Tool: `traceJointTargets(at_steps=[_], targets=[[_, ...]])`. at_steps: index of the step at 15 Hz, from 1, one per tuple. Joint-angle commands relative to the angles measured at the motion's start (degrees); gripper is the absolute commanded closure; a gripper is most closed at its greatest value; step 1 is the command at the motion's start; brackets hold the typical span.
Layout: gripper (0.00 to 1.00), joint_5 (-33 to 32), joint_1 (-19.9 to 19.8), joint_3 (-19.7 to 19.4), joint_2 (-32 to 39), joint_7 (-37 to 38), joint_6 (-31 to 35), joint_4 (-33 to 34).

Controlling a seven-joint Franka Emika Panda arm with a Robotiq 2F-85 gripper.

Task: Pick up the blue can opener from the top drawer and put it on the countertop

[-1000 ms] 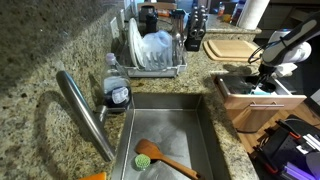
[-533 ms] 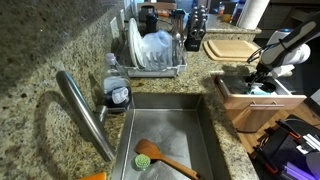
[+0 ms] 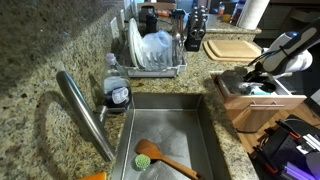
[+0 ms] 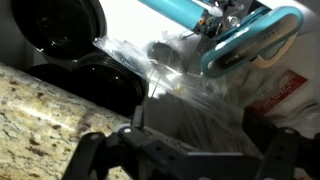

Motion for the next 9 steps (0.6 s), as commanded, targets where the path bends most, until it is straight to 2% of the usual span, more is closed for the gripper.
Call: traceJointTargets(at_steps=[1, 3, 6, 7, 9], targets=[[0.00, 2.6, -0.5, 0.2, 0.3, 7.3, -1.0, 1.0], [0.00, 4.7, -0.8, 0.6, 0.2, 11.2, -2.3, 0.6], [0.00, 6.9, 1.7, -1.9, 0.7, 16.5, -4.5, 0.3], [0.00, 5.4, 0.6, -0.9, 0.5, 14.4, -2.6, 0.4], [0.00, 6.0, 0.9, -1.2, 0.6, 15.9, -3.4, 0.3]])
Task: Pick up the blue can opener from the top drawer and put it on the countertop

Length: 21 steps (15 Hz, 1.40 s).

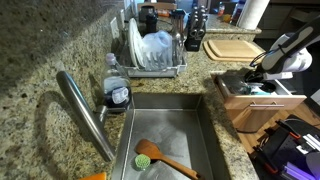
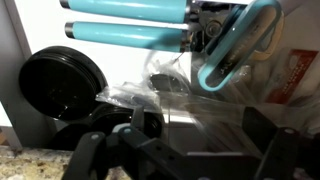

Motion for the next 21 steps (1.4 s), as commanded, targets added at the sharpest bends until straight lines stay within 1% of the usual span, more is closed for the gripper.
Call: traceJointTargets(at_steps=[1, 2, 3, 4, 5, 8, 9, 11, 12, 13, 17, 18, 21], targets=[[0.00, 0.1, 0.3, -0.2, -0.1, 0.3, -0.2, 0.0], [0.00, 1.1, 0.3, -0.5, 1.0, 1.9, -1.2, 1.1], [0.00, 3.1, -2.1, 2.2, 0.7, 2.1, -3.0, 1.2], [0.00, 4.7, -2.4, 2.6, 1.4, 3.7, -4.0, 1.3], [0.00, 5.8, -1.5, 2.0, 2.3, 5.1, -3.9, 1.3], [0.00, 8.3, -1.7, 2.8, 3.4, 7.0, -5.6, 1.2], [0.00, 6.7, -0.4, 1.3, 2.2, 6.1, -4.1, 0.2], [0.00, 7.3, -0.4, 1.7, 3.2, 6.8, -4.2, 0.3], [0.00, 7.8, -1.3, 2.7, 3.0, 6.4, -4.4, 0.5], [0.00, 8.9, -2.5, 4.3, 3.2, 6.2, -3.1, 0.7], [0.00, 12.7, -2.8, 6.7, 4.4, 8.9, -2.5, 2.4], [0.00, 11.0, -1.0, 4.6, 3.3, 8.3, -3.6, 1.3], [0.00, 11.8, -1.0, 5.3, 3.3, 9.0, -3.6, 1.7]])
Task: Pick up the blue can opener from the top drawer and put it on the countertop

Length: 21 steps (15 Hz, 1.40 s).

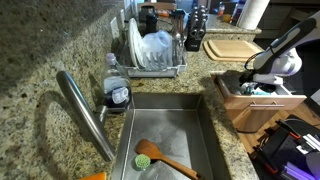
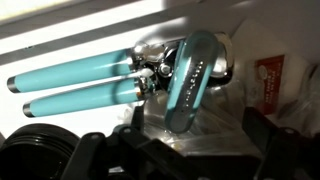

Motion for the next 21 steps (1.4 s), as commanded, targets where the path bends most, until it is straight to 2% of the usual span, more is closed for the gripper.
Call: traceJointTargets(at_steps=[1, 3, 6, 7, 12, 14, 15, 21], targets=[[0.00, 0.5, -0.5, -0.4, 0.6, 0.1, 0.6, 0.8], [0.00, 3.3, -2.3, 0.1, 0.8, 2.3, -1.7, 1.5], [0.00, 4.8, -0.7, -2.9, 2.0, 6.6, -4.6, 0.6], [0.00, 3.8, -0.7, -2.0, 0.6, 4.5, -3.3, 0.3], [0.00, 3.7, -0.3, -2.3, 1.0, 4.8, -3.3, 0.4], [0.00, 4.9, -0.2, -0.7, 1.0, 5.4, -3.2, 0.6], [0.00, 4.9, 0.7, -0.9, 1.4, 6.5, -3.1, 0.5], [0.00, 3.9, 0.5, -1.8, 1.0, 5.5, -3.3, 0.5]])
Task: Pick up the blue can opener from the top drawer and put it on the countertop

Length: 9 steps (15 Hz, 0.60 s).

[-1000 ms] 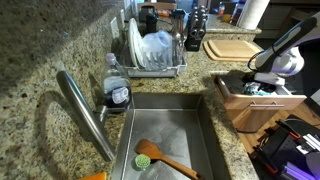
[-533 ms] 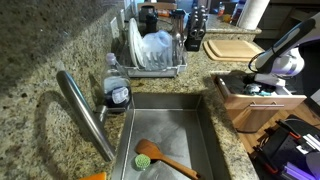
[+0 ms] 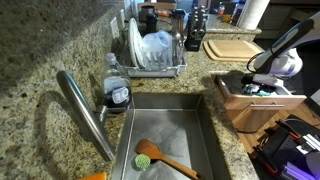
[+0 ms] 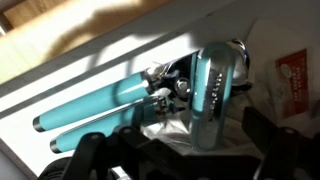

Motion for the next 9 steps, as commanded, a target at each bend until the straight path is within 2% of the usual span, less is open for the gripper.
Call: traceJointTargets(at_steps=[1, 9], targets=[[0.19, 0.4, -0.6, 0.4, -0.3, -1.4, -0.3, 0.0], [0.75, 0.4, -0.8, 0.3, -0.3, -1.9, 0.2, 0.7]])
